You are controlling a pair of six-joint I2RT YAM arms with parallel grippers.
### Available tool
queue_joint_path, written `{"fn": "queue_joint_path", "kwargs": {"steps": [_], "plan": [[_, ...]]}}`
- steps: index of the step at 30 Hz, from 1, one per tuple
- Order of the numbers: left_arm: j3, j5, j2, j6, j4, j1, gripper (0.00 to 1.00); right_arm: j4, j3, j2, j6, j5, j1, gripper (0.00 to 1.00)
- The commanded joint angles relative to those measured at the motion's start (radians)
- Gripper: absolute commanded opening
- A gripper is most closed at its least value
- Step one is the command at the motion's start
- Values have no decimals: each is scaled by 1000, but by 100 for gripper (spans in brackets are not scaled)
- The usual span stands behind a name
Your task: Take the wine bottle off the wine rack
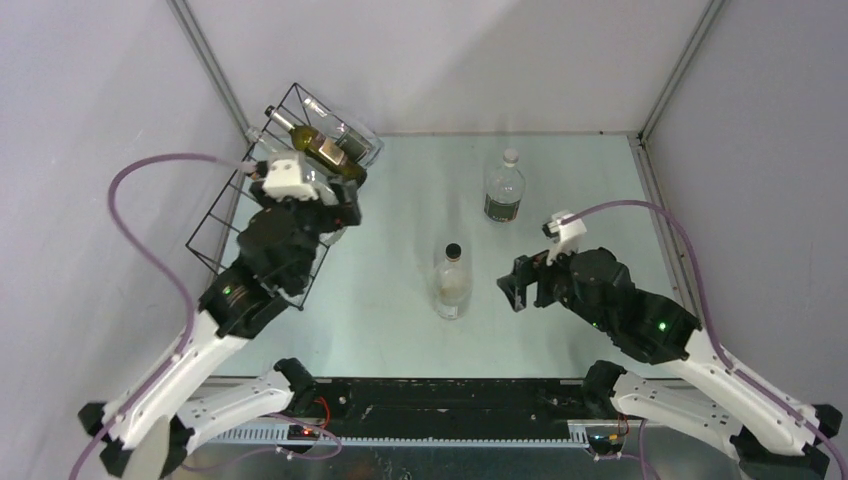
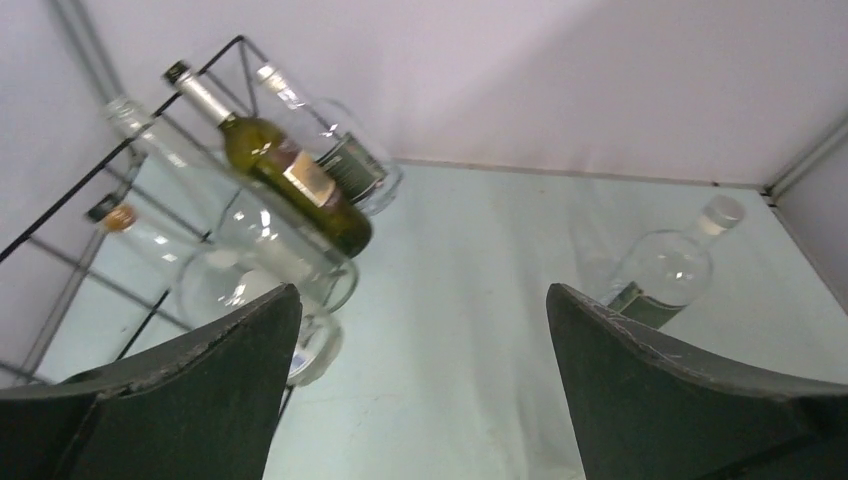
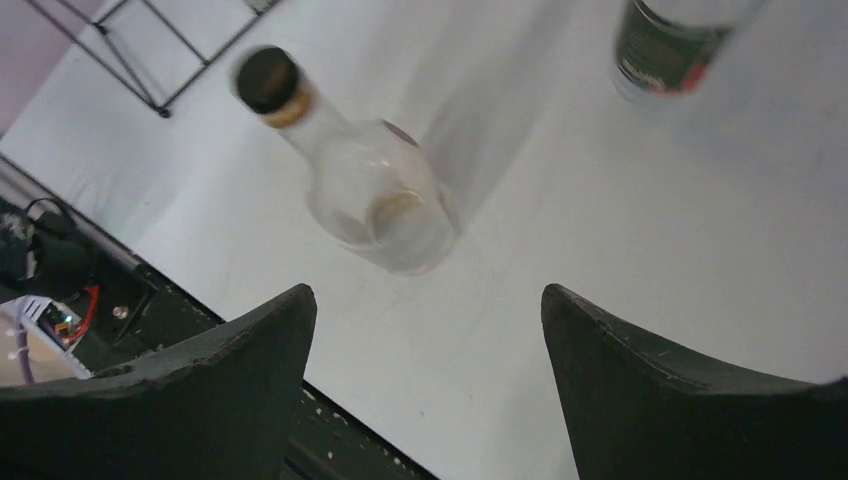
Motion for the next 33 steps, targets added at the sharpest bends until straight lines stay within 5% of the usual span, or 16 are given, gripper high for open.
{"fn": "queue_joint_path", "kwargs": {"steps": [1, 9, 17, 33], "plan": [[-65, 72, -128, -45, -199, 85, 100, 186, 70, 88, -107, 19, 92, 86], [-185, 88, -417, -72, -432, 122, 100, 398, 75, 227, -105, 60, 148, 86], [-231, 60, -538, -91, -565, 122, 100, 480, 75, 344, -79, 84, 147, 79], [-295, 67, -648, -68, -520, 121, 97, 554, 75, 491, -42, 78, 147, 60]]}}
